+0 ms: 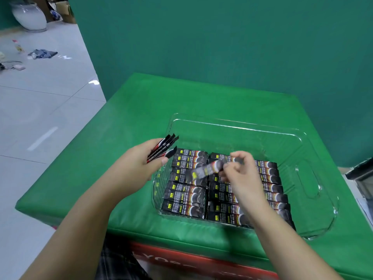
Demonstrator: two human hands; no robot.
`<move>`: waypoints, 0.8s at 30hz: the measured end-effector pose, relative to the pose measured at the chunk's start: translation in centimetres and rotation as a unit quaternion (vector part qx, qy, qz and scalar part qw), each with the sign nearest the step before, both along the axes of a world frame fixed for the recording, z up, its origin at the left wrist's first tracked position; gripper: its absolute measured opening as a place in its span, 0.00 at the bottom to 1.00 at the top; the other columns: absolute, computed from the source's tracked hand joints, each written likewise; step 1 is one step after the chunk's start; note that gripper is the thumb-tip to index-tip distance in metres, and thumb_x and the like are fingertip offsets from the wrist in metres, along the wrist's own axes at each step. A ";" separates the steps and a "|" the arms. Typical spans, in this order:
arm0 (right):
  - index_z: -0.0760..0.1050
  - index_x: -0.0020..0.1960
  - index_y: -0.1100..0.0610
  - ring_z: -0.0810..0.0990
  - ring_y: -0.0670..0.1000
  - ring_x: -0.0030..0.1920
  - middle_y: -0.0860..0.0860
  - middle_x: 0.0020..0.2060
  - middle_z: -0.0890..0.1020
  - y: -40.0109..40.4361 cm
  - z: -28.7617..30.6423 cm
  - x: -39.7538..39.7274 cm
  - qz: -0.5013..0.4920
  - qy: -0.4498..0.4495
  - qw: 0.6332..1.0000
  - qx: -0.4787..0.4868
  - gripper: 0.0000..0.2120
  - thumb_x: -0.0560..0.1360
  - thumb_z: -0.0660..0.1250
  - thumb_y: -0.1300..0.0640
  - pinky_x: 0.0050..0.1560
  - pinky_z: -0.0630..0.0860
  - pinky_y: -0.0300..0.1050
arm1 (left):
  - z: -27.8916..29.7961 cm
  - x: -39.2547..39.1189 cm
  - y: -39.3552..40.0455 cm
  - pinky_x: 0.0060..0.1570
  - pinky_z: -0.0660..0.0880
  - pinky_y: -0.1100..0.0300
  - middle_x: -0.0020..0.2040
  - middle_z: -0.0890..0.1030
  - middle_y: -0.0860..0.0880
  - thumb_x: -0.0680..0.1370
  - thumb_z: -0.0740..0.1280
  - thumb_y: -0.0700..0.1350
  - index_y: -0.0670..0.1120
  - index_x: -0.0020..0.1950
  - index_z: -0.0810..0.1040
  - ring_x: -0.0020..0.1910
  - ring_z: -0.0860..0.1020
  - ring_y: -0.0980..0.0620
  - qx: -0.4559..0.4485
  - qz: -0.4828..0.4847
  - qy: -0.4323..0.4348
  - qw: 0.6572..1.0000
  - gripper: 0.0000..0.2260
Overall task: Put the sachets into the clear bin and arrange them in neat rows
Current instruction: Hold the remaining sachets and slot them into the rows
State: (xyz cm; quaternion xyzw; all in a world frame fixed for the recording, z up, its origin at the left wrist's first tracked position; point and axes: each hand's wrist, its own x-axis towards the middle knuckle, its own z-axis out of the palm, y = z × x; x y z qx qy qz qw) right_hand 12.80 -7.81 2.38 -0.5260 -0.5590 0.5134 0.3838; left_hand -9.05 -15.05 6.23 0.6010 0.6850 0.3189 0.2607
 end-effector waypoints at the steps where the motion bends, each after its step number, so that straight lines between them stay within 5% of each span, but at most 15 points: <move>1: 0.71 0.55 0.51 0.78 0.50 0.36 0.51 0.35 0.81 -0.4 -0.8 0.1 0.046 -0.059 0.997 -0.018 0.12 0.76 0.63 0.65 0.41 0.74 0.52 | -0.1 0.2 0.1 0.28 0.66 0.70 0.30 0.76 0.64 0.80 0.64 0.44 0.59 0.54 0.72 0.27 0.72 0.64 0.002 -0.002 -0.001 1.000 0.09; 4: 0.78 0.48 0.53 0.79 0.51 0.36 0.54 0.38 0.83 -1.4 -2.7 -0.2 0.121 -0.150 0.980 -0.056 0.09 0.75 0.64 0.65 0.40 0.77 0.50 | -0.2 0.6 0.5 0.28 0.65 0.71 0.29 0.74 0.71 0.80 0.63 0.44 0.57 0.56 0.72 0.27 0.72 0.66 -0.002 -0.012 0.005 1.000 0.09; 9: 0.76 0.39 0.53 0.79 0.44 0.32 0.47 0.31 0.80 -1.6 -3.8 -1.6 0.139 -0.175 0.973 -0.061 0.10 0.73 0.65 0.66 0.32 0.70 0.33 | -0.1 0.4 0.4 0.28 0.66 0.70 0.29 0.74 0.69 0.80 0.63 0.45 0.61 0.49 0.70 0.27 0.72 0.64 -0.005 -0.017 0.001 1.000 0.10; 19: 0.75 0.42 0.56 0.76 0.50 0.41 0.50 0.41 0.80 -1.7 -3.7 -1.8 0.217 -0.418 0.880 0.067 0.07 0.74 0.68 0.53 0.38 0.68 0.42 | -0.2 0.4 0.5 0.28 0.66 0.71 0.29 0.74 0.68 0.80 0.63 0.44 0.62 0.45 0.69 0.27 0.71 0.64 0.006 -0.012 0.004 1.000 0.11; 24: 0.79 0.49 0.52 0.74 0.49 0.50 0.50 0.48 0.78 -1.6 -3.8 -2.7 0.298 -0.406 0.857 0.113 0.10 0.71 0.72 0.50 0.49 0.71 0.42 | -0.2 0.4 0.5 0.28 0.67 0.70 0.28 0.74 0.67 0.80 0.63 0.44 0.61 0.42 0.69 0.26 0.70 0.63 0.010 -0.011 0.004 1.000 0.11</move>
